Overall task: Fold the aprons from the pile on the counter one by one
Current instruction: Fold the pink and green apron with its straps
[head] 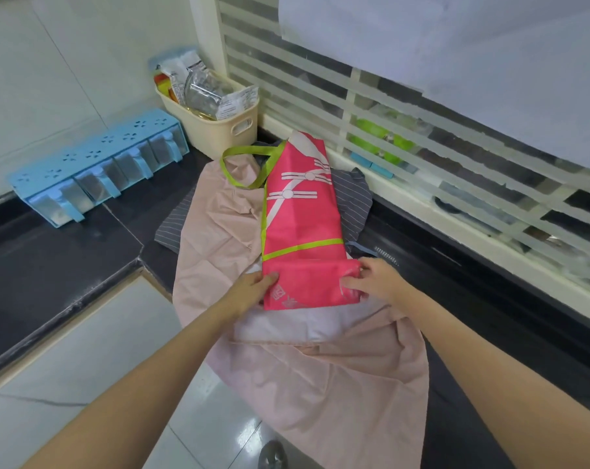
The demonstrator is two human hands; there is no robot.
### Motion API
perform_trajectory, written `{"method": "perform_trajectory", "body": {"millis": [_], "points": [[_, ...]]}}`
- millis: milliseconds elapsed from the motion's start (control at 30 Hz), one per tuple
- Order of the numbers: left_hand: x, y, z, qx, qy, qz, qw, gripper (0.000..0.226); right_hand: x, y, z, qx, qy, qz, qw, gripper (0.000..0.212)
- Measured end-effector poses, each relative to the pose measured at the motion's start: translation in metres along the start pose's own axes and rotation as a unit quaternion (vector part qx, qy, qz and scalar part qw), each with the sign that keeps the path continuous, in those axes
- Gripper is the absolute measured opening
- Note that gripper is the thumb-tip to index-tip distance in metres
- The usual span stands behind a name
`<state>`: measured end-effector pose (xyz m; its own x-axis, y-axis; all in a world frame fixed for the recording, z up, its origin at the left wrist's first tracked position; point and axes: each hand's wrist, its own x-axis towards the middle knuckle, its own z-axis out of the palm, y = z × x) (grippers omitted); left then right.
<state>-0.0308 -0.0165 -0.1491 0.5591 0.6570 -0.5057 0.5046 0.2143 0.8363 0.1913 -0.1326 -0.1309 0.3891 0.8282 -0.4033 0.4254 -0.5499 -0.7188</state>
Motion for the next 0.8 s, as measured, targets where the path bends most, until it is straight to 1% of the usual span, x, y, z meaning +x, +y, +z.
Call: {"method": "perform_trajectory", "body": {"millis": [67,133,200,267,333,367,400,433,467,500,533,567,600,633,700,733,767,800], "points": [[0.003,0.002,0.005,0.12,0.028,-0.008,0.992,0.04,0.002,-0.001,0.009,-0.02,0.009,0.035,0.999,0.022],[0.007,0.001,0.011,0.218,0.061,-0.005,0.974,0.046,0.003,-0.001,0.022,-0.061,0.041,0.048,0.996,0.029],[0.011,-0.002,0.014,0.266,0.093,0.0,0.96,0.048,0.001,-0.003,0.033,-0.095,0.079,0.044,0.991,0.04],[0.012,-0.003,0.015,0.299,0.124,0.005,0.946,0.048,0.001,-0.004,0.042,-0.17,0.112,0.032,0.979,0.046],[0.013,-0.006,0.018,0.335,0.149,-0.002,0.93,0.047,0.003,-0.005,0.051,-0.236,0.135,0.047,0.961,0.049],[0.012,-0.004,0.018,0.37,0.17,-0.007,0.914,0.045,0.005,-0.005,0.054,-0.256,0.142,0.056,0.955,0.049],[0.011,0.0,0.017,0.404,0.199,0.006,0.893,0.041,0.007,-0.005,0.057,-0.27,0.142,0.067,0.95,0.049],[0.01,0.002,0.016,0.433,0.233,0.05,0.869,0.039,0.007,-0.006,0.059,-0.276,0.138,0.076,0.948,0.049],[0.012,0.003,0.014,0.458,0.257,0.12,0.842,0.038,0.01,-0.006,0.06,-0.279,0.133,0.083,0.947,0.049],[0.014,0.002,0.014,0.476,0.255,0.2,0.818,0.039,0.011,-0.005,0.06,-0.279,0.13,0.088,0.947,0.049],[0.018,-0.004,0.016,0.491,0.224,0.28,0.794,0.043,0.012,-0.004,0.061,-0.277,0.127,0.093,0.948,0.049],[0.023,-0.014,0.019,0.516,0.166,0.341,0.768,0.048,0.012,-0.005,0.06,-0.274,0.125,0.097,0.949,0.048],[0.026,-0.023,0.022,0.541,0.114,0.371,0.746,0.053,0.012,-0.006,0.06,-0.275,0.124,0.1,0.948,0.048],[0.028,-0.03,0.025,0.562,0.081,0.374,0.733,0.057,0.011,-0.006,0.06,-0.275,0.126,0.101,0.948,0.047],[0.029,-0.037,0.026,0.587,0.045,0.346,0.73,0.062,0.012,-0.006,0.057,-0.268,0.135,0.098,0.949,0.045],[0.03,-0.038,0.023,0.598,0.03,0.332,0.729,0.067,0.01,-0.007,0.055,-0.274,0.146,0.081,0.947,0.044],[0.03,-0.038,0.022,0.605,0.017,0.327,0.725,0.073,0.01,-0.004,0.052,-0.299,0.176,0.028,0.938,0.044],[0.031,-0.039,0.019,0.614,0.011,0.332,0.716,0.08,0.01,-0.002,0.048,-0.334,0.207,-0.057,0.918,0.047]]}}
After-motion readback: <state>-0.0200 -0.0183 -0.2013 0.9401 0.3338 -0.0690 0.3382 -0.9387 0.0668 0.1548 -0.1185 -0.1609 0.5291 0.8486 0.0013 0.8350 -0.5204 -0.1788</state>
